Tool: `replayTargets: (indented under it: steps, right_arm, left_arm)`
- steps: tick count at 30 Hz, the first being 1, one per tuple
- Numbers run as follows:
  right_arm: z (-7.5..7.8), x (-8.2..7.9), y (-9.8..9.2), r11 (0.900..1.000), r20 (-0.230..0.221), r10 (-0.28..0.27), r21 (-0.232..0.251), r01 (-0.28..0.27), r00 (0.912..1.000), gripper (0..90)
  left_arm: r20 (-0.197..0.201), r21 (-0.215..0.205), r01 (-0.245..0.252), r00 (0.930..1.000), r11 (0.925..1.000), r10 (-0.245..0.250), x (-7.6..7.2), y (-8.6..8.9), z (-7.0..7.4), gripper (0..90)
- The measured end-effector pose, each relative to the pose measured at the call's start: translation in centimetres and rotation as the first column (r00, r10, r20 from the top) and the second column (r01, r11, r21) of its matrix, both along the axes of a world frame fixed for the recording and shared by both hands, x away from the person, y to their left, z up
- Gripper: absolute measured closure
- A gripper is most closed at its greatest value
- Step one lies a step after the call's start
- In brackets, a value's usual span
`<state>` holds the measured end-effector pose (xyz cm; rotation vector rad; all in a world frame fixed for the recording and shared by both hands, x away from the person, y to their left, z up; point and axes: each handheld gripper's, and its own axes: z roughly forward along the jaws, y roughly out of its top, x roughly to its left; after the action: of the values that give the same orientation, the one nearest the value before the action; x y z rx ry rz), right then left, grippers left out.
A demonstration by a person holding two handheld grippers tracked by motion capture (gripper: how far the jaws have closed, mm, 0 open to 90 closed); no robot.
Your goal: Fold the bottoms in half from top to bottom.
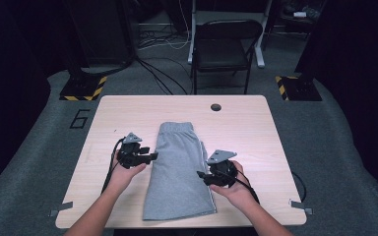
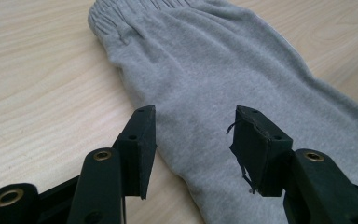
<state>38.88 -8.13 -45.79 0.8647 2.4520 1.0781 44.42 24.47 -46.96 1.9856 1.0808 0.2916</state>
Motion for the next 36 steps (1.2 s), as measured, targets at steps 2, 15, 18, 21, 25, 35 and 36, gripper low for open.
replayTargets:
  steps: [2, 15, 18, 21, 25, 35, 36]
  right_arm:
    - [0.0, 0.8, 0.0, 1.000, -0.026, 0.006, 0.004, -0.006, 0.9996, 53.5]
    - [-0.1, 5.9, 0.5, 0.998, -0.061, -0.054, 0.028, 0.055, 0.9967, 54.1]
    - [-0.6, 7.2, 0.4, 0.995, -0.075, -0.090, 0.031, 0.092, 0.9931, 56.7]
    - [-1.4, 8.3, 0.4, 0.991, -0.094, -0.118, 0.047, 0.122, 0.9886, 58.1]
    - [-2.4, 9.1, 0.8, 0.989, -0.084, -0.145, 0.016, 0.147, 0.9858, 58.0]
    - [-4.2, 9.5, 1.7, 0.990, -0.112, -0.132, -0.071, 0.125, 0.9849, 84.3]
    - [-4.0, 9.4, 1.7, 0.989, -0.089, -0.132, -0.074, 0.126, 0.9871, 84.5]
  left_arm:
    - [0.003, 0.012, 0.013, 0.9999, 0.9998, -0.013, 0.4, -0.1, 0.1, 49.0]
    - [-0.001, -0.008, -0.028, 0.9996, 0.9996, 0.028, 3.2, -0.9, -0.4, 51.1]
    - [0.008, 0.009, -0.046, 0.9989, 0.9989, 0.046, 3.7, -1.1, -0.7, 51.2]
    - [0.008, 0.004, -0.052, 0.9986, 0.9986, 0.052, 4.3, -1.2, -0.9, 51.3]
    - [0.001, 0.015, -0.057, 0.9984, 0.9983, 0.057, 5.1, -1.5, -1.3, 49.6]
    - [-0.012, 0.033, -0.070, 0.9975, 0.9970, 0.070, 5.9, -1.7, -2.6, 47.5]
    - [-0.009, 0.037, -0.065, 0.9978, 0.9972, 0.065, 5.9, -1.6, -2.6, 47.3]
